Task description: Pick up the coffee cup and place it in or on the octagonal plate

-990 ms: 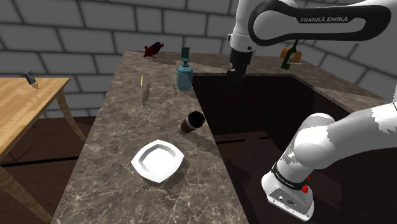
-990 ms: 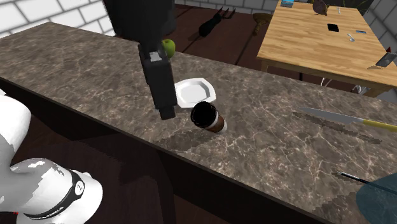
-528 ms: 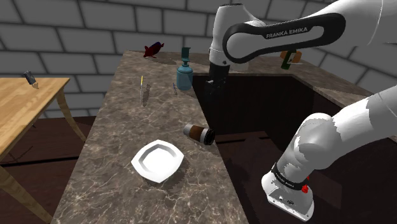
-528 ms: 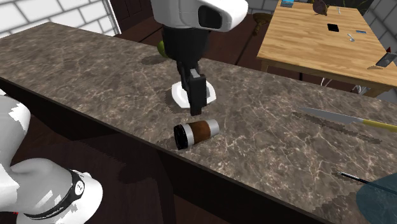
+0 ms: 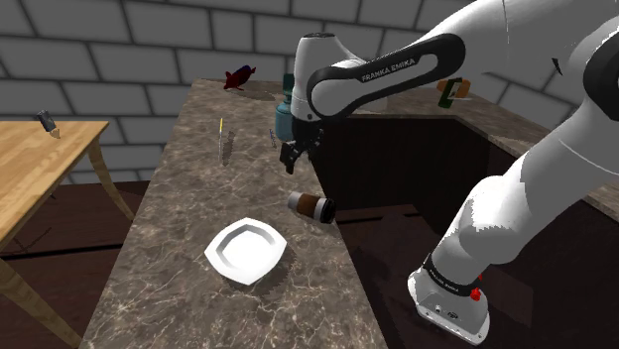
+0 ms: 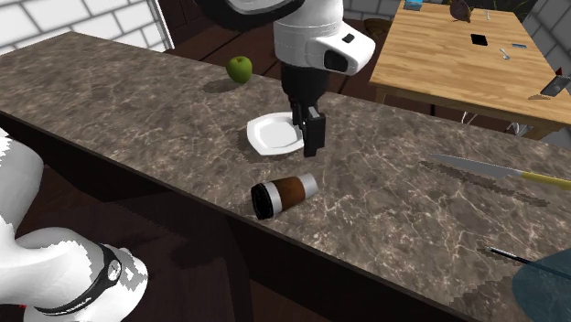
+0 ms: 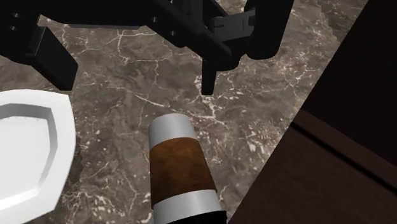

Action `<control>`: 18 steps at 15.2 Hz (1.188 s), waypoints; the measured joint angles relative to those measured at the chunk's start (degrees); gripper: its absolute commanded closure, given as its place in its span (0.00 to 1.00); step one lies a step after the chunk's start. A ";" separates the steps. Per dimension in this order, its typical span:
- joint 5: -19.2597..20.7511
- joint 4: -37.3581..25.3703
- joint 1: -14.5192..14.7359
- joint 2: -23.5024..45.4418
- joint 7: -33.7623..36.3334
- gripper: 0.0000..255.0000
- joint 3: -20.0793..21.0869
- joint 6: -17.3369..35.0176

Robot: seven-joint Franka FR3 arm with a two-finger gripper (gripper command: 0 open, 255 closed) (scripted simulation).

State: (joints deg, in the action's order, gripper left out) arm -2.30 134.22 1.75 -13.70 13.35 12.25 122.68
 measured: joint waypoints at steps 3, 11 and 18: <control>0.42 -1.53 -0.05 3.59 1.40 0.00 0.55 2.25; 1.01 0.86 -0.08 6.42 2.11 0.00 0.88 7.47; 1.03 0.92 -0.07 6.50 2.14 1.00 0.89 7.63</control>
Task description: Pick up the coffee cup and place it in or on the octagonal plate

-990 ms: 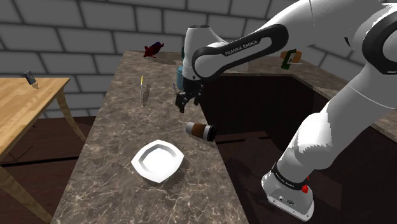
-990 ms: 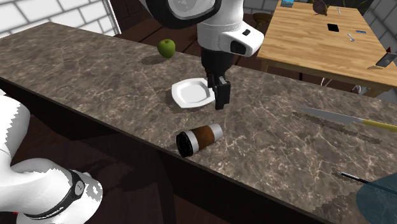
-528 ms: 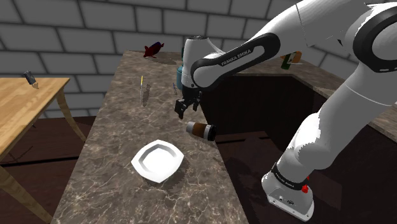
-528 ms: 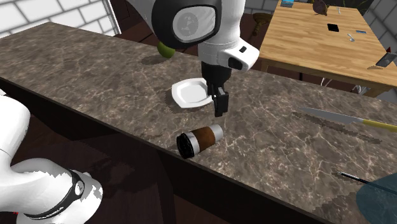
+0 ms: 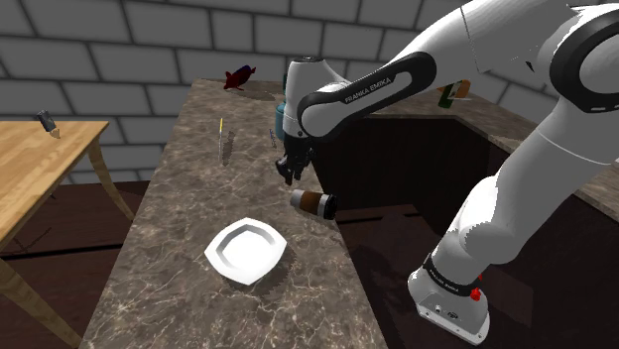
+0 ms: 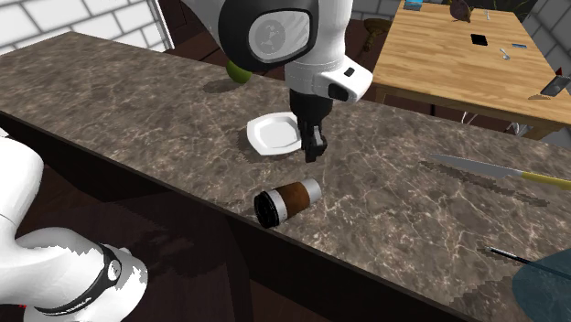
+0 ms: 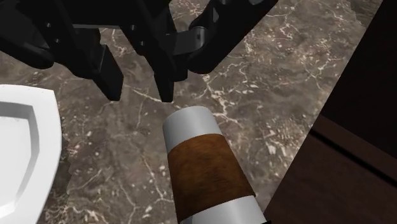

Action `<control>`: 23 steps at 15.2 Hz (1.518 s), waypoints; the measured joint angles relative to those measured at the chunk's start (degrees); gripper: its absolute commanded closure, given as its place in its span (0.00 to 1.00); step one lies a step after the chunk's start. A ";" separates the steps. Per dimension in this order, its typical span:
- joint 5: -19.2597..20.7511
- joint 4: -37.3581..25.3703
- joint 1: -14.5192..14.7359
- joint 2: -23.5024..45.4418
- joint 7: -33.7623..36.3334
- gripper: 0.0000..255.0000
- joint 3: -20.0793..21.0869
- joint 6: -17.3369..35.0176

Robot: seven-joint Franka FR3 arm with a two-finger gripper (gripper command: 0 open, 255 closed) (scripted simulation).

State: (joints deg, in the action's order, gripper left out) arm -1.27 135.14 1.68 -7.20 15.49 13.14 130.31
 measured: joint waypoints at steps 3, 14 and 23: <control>0.00 0.00 0.00 0.00 0.00 1.00 0.00 0.00; 1.14 -4.48 -1.09 7.84 -16.02 0.00 -2.29 -7.42; 2.96 -3.74 -1.44 13.95 -21.42 0.00 -2.68 -5.12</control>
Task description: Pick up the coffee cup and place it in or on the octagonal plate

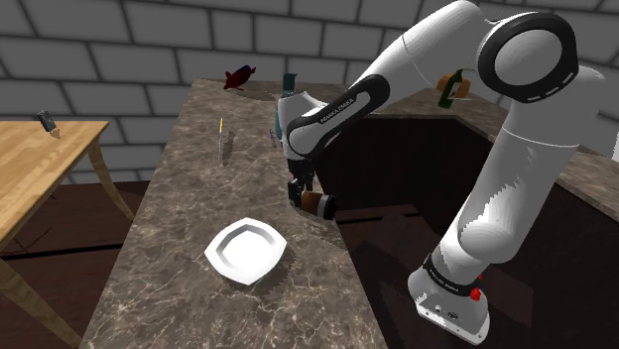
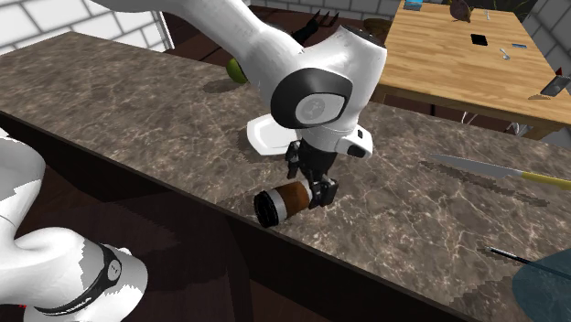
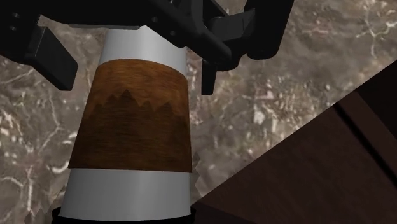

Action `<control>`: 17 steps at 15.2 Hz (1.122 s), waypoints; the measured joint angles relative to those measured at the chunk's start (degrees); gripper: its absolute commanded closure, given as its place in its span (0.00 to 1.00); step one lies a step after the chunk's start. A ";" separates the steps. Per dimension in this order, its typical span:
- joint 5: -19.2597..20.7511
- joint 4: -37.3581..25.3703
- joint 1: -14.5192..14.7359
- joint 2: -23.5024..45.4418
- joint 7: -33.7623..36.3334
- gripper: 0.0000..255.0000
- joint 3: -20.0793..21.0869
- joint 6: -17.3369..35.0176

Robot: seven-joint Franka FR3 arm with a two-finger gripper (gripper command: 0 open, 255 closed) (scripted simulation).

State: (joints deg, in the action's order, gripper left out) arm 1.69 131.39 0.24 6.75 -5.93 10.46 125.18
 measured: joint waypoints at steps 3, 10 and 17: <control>0.12 0.27 -0.04 0.40 -0.01 0.00 -0.06 0.67; 0.14 0.30 -0.04 0.44 -0.02 1.00 -0.07 0.78; 0.09 0.22 -0.01 0.31 -0.01 1.00 -0.01 0.72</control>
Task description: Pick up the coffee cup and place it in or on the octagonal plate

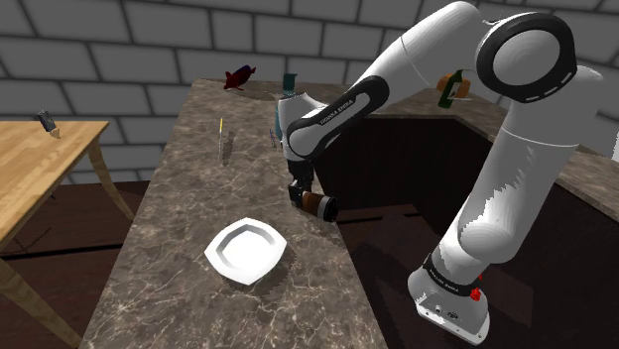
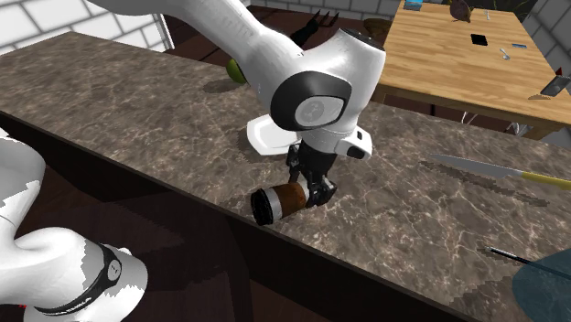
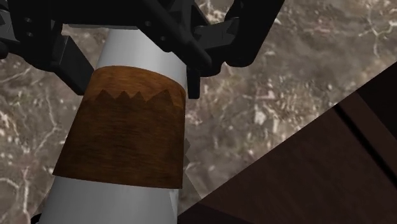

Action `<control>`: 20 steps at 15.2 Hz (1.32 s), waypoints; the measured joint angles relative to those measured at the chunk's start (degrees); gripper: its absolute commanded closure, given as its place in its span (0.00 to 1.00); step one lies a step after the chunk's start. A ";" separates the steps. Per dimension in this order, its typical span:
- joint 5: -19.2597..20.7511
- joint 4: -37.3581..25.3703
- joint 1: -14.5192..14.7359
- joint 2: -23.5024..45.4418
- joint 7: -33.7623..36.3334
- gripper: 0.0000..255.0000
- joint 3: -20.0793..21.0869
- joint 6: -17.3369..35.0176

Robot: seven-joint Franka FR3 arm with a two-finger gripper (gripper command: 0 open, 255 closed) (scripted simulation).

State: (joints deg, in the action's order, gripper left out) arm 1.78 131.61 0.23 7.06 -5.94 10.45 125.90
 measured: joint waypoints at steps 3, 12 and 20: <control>-0.25 -0.24 -0.07 -1.03 -0.21 1.00 0.00 -1.42; -1.27 -2.30 -0.22 -5.68 -1.07 1.00 0.05 -8.07; -2.13 -5.27 0.59 -7.94 0.05 1.00 0.89 -13.24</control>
State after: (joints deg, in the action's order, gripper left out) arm -0.35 126.34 0.82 -0.88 -5.89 11.34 112.66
